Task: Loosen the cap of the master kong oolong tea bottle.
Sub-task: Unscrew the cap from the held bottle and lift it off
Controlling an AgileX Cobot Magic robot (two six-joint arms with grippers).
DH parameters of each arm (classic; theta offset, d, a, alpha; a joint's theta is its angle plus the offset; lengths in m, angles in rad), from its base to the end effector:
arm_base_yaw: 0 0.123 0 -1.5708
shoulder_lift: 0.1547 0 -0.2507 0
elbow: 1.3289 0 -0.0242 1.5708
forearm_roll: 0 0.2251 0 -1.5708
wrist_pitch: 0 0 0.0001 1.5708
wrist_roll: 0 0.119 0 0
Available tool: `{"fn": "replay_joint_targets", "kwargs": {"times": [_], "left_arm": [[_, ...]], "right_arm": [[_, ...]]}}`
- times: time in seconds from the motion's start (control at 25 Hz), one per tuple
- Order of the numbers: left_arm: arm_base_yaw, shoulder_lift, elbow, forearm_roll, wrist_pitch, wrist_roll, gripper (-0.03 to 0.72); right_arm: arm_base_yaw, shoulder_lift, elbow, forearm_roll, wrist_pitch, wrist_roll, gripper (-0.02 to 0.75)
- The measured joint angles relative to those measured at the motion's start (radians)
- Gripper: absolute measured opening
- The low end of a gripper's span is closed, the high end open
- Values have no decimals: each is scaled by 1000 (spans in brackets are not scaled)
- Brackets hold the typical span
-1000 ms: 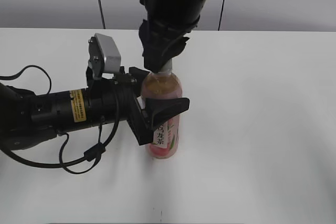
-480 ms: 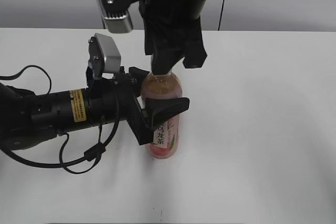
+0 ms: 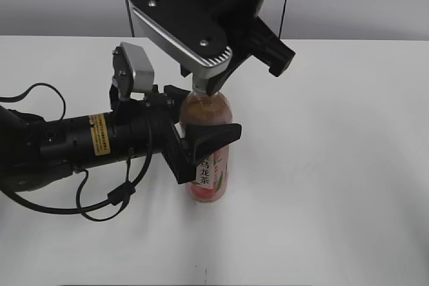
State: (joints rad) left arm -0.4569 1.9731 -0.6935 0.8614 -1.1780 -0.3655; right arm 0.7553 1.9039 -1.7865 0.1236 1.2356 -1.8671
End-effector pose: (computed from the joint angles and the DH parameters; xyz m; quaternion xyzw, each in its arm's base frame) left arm 0.2518 -0.2167 0.1196 0.4137 0.6289 -0.4039 0.5198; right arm 0.2664 0.2698 0.2492 -0.9506 0.2641 -0.0284 0.1608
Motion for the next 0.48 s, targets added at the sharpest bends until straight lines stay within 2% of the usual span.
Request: {"fn": "replay_joint_targets", "kwargs": {"times": [0.48], "left_arm": [[0,0,0,-6,2,-3,455]], "right_arm": [[0,0,0,-6,0,-347,277]]}}
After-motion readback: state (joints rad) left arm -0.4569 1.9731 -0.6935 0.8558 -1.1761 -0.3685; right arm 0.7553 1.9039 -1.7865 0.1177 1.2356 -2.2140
